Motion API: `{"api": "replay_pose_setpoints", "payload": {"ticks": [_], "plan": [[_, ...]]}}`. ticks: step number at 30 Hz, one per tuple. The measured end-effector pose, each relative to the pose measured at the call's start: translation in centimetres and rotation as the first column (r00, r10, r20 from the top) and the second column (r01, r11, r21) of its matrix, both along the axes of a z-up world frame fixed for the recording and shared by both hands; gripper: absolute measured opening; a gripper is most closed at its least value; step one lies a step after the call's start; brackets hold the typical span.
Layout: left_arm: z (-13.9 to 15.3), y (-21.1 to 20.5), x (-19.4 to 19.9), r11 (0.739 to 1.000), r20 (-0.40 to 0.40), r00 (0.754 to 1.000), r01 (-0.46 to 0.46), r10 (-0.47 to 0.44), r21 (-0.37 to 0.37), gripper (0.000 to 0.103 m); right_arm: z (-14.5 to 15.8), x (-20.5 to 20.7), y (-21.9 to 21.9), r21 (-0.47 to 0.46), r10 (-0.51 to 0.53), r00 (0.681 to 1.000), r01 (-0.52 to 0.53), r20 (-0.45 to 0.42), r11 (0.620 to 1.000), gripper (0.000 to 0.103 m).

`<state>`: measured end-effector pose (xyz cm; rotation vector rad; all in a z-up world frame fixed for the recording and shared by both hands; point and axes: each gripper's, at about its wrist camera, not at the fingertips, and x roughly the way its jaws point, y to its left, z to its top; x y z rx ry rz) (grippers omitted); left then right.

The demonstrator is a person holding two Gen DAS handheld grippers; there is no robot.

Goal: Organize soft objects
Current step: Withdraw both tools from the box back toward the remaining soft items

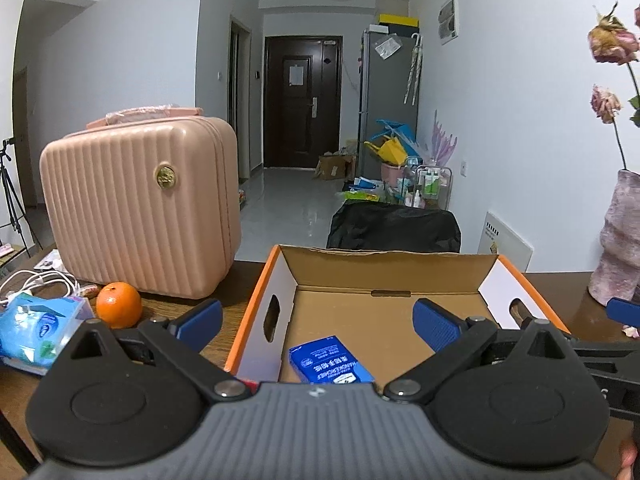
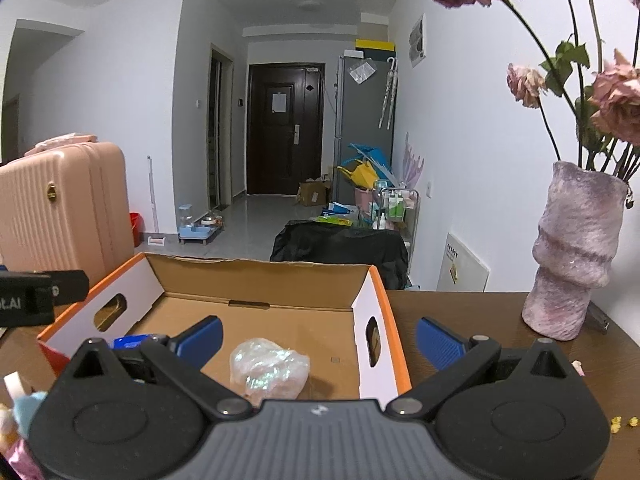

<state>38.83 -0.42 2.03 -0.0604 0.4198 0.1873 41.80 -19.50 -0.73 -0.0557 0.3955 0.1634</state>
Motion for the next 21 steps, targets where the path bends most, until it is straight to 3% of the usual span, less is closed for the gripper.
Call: {"api": "replay_pose_setpoints", "payload": {"ticks": [21], "plan": [[0.2,1.5,-8.6,1.000,0.009,1.000,0.030,-0.030,0.005,0.103,0.1,-9.3,-0.2,-0.020,0.063,0.998,-0.063,0.023,0.998,0.103]]}}
